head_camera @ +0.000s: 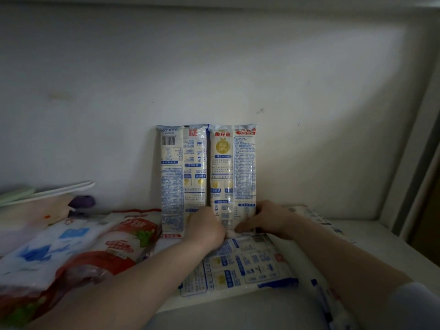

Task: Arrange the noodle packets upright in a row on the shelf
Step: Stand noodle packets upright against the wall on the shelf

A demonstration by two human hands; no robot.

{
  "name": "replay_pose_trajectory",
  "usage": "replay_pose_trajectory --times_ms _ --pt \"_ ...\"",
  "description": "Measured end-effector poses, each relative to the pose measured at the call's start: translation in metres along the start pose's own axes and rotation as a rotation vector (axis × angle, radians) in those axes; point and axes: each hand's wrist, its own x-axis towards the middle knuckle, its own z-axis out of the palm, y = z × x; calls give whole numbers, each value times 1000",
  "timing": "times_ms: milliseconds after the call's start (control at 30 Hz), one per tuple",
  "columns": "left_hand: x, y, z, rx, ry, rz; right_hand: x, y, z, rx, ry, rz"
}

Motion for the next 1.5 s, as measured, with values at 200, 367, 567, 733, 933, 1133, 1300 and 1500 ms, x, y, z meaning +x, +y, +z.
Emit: replay_pose_trajectory --times_ms 200,367,567,733,933,1133,1300,1500 --pt "6 -1 0 58 29 -5 4 1 2 -23 48 8" --pt "2 -4 -8 58 39 -13 -3 1 5 -46 114 2" --pt "2 -8 -14 96 41 13 -9 0 10 -47 173 8" --pt "8 -14 -14 108 41 70 -8 -2 9 -72 161 39" --pt "5 -17 -15 122 64 91 -14 -7 9 -141 192 30" --pt "-7 -22 -28 134 1 157 -30 -7 3 -206 203 17" --pt "-19 -21 -35 224 -54 207 -45 -13 -1 -339 236 12" --pt "-36 2 -33 333 -12 297 -79 -25 -43 -459 310 53"
